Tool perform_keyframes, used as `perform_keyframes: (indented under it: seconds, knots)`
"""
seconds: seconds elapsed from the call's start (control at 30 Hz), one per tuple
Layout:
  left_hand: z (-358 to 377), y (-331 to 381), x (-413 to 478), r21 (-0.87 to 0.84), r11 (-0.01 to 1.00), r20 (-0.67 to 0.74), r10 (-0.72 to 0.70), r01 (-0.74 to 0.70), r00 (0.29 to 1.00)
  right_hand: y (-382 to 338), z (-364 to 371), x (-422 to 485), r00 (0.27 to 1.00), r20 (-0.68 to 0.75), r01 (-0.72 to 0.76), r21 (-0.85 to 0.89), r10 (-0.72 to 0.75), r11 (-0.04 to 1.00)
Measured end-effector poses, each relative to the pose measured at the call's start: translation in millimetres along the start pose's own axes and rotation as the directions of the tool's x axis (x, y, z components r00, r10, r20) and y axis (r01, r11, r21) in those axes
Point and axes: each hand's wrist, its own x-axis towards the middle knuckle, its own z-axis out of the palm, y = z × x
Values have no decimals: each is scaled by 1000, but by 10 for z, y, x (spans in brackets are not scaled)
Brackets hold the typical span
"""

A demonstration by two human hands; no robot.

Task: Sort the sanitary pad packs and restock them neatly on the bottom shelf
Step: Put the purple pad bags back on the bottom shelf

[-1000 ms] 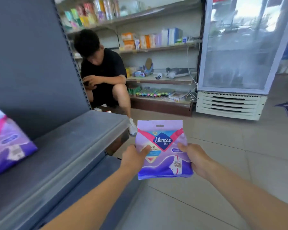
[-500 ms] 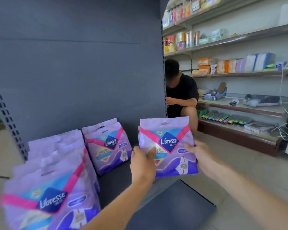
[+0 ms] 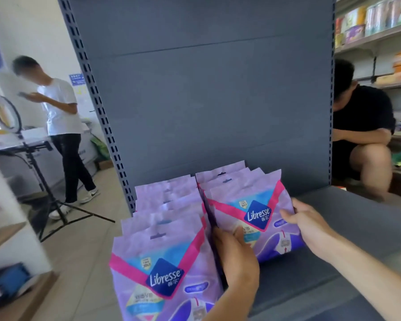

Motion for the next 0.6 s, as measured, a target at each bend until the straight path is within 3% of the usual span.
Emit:
perform_keyframes:
  seconds: [0.07,0.17,0.5,0.6]
  knots:
    - [15,-18,33,-10,1000,14,-19,19,1000,67,86,57,1000,9,-5,-18,5,1000]
    - [84,-89,108,106,994,-40,9,-5,999,193,177,129,1000,-3,4,-19,-4,1000]
    - [207,-239,240,141,985,-131,119,-100,984,195,212,142,1000,9,15,-119,-14,993]
    - [19,-21,37,47,988,-170,154,-148,973,153,205,35,999,-36,-19,-209,12,978]
